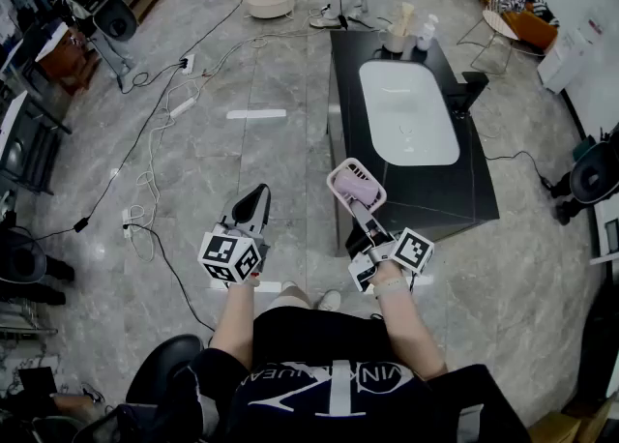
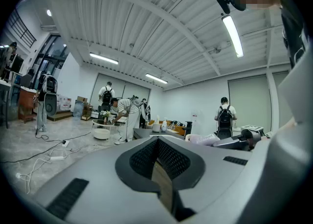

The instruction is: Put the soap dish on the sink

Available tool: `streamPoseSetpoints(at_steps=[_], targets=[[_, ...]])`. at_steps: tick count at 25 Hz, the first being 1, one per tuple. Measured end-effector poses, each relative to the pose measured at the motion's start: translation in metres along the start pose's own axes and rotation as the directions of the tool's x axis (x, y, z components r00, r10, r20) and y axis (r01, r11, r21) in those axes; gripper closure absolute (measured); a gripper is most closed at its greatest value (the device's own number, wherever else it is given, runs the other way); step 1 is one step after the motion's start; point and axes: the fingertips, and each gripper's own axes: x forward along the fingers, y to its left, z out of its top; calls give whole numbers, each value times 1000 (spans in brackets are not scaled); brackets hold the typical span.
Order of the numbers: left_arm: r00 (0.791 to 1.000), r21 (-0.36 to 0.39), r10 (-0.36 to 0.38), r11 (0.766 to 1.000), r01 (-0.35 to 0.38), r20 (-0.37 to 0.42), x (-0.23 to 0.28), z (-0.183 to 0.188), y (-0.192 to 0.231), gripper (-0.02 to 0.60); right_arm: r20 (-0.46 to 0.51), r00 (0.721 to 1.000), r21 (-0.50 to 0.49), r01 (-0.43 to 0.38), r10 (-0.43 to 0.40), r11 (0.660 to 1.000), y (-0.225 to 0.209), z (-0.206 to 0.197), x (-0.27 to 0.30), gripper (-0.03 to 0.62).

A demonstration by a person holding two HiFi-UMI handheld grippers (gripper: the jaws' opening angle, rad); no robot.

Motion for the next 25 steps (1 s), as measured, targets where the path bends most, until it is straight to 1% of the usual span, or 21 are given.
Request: streamPoseSetpoints(at_steps=[9,14,17,20,24,25], targets=[[1000,-7,0,1000,0,8,2,2,8,568,1,1000,-12,7,-7,1000,3,0,11,511],[1000,-30,-4,1000,4,2,16,-2,24,568,-9,999,-26,41,-41,999,0,1,28,510],[1000,-31,-31,999,31,-2,38,0,35,568,6,999,-20,34,-34,999,-1,10,44,510],[998,-26,-70,997,70,-2,65,9,50,568,42,999,-29,26,-25,999,1,23,62,510],[990,-24,-137,990,137,-16,106,19,74,568,101,993,-40,63,-58,997,0,37,89,510],[988,-26,-152,988,152,-21,117,20,80,568,113,992,-49,55,-49,997,2,41,98,510]])
